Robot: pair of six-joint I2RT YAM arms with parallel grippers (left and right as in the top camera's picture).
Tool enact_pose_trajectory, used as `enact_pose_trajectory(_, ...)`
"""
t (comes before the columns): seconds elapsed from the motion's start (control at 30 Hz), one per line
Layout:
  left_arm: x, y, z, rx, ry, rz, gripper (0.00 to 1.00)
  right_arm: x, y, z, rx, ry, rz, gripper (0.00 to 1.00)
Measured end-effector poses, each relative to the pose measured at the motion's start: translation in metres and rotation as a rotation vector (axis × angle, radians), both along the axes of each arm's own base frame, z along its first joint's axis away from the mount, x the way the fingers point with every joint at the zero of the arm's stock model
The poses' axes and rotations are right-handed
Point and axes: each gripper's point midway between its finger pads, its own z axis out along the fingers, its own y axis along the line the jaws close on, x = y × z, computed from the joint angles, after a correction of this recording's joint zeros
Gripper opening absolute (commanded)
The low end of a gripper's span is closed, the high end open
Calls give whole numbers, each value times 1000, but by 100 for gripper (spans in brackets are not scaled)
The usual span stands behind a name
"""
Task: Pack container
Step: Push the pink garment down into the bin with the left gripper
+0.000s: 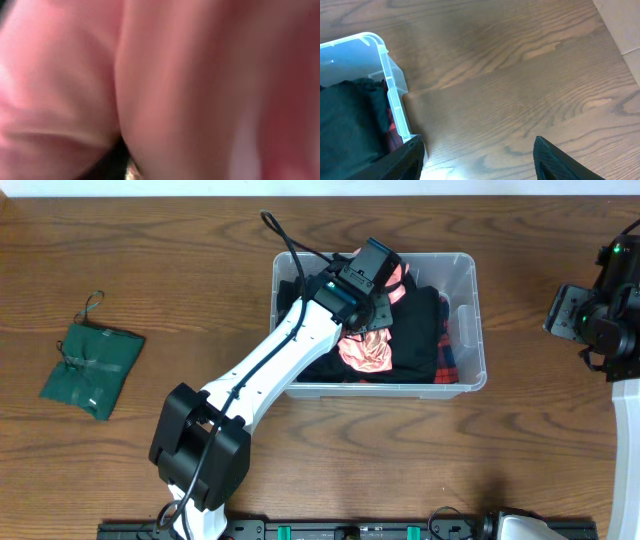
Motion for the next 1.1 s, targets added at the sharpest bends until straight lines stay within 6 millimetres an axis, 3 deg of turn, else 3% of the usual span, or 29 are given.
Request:
enact_pose_trajectory(0.1,-5,-3,15,-25,-20,-46,65,0,0,0,0,0,0,68)
enact_pose_trajectory(0.23,-8,-1,68,-80,-143,-88,63,0,0,0,0,0,0,68)
enact_pose_trajectory(0.3,-5,4,104,-99,-261,-103,58,0,0,0,0,0,0,68)
enact_pose_trajectory(0.4,5,13,149,-90,-436,-111,40,0,0,0,0,0,0,68)
enact_pose_trajectory(0.5,16,16,166,-42,-540,-132,37,0,0,0,0,0,0,68)
enact_pose_trajectory(0.6,27,14,143,30,-530,-158,38,0,0,0,0,0,0,68)
enact_pose_trajectory(0.87,55,6,3,225,-305,-216,37,0,0,0,0,1,0,68)
enact_pose_trajectory(0.93,58,13,-24,255,-246,-202,24,-1,0,0,0,3,0,68)
enact_pose_trajectory(1.03,51,28,-32,276,-154,-152,15,-1,0,-1,1,5,0,68)
enact_pose_trajectory(1.1,37,41,-31,294,-81,-113,15,-1,0,-1,1,5,0,68)
